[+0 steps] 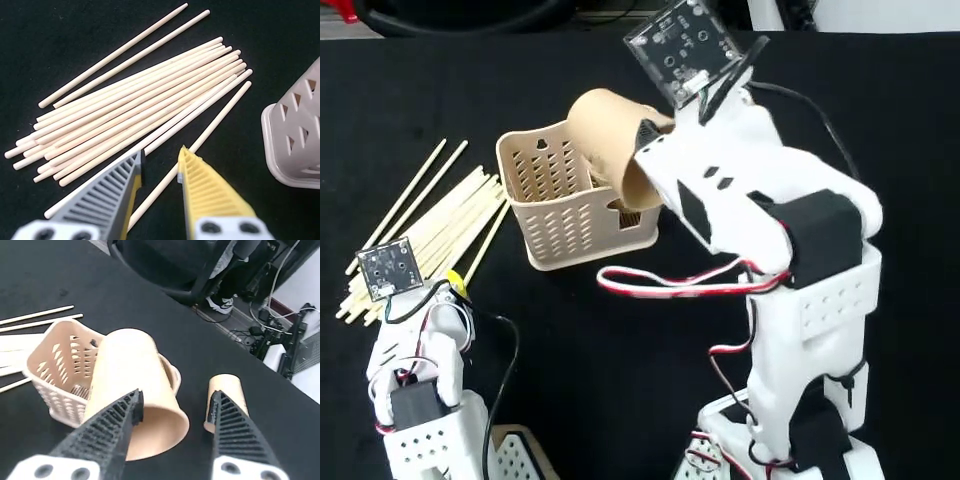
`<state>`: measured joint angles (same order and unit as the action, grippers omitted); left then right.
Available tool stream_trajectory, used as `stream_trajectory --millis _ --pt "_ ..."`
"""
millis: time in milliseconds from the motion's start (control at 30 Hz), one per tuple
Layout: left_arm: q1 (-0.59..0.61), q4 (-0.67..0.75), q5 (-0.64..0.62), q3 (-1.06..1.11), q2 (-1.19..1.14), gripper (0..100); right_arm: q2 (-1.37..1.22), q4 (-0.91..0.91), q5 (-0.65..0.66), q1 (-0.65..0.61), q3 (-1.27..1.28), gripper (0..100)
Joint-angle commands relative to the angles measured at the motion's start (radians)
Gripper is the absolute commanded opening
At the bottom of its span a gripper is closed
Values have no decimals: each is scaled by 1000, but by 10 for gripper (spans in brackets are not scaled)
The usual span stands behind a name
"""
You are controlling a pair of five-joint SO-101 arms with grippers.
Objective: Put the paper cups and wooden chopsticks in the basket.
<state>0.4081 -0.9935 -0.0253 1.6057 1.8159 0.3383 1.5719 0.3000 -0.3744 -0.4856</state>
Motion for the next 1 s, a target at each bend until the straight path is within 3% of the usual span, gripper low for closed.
stream_trajectory --millis 0,367,633,733,867,967 --pt "-8 15 6 -4 3 127 18 -58 8 23 -22 227" --pt "-8 17 6 -4 3 127 114 -219 -41 49 -30 227" --pt "-10 14 6 -4 3 127 156 94 58 140 -16 226" --pt "-10 14 6 -4 3 127 130 129 121 170 64 226" --pt "-10 12 6 -4 3 127 93 -15 146 203 231 230" --pt "-10 11 6 -4 3 127 73 -149 83 204 331 228"
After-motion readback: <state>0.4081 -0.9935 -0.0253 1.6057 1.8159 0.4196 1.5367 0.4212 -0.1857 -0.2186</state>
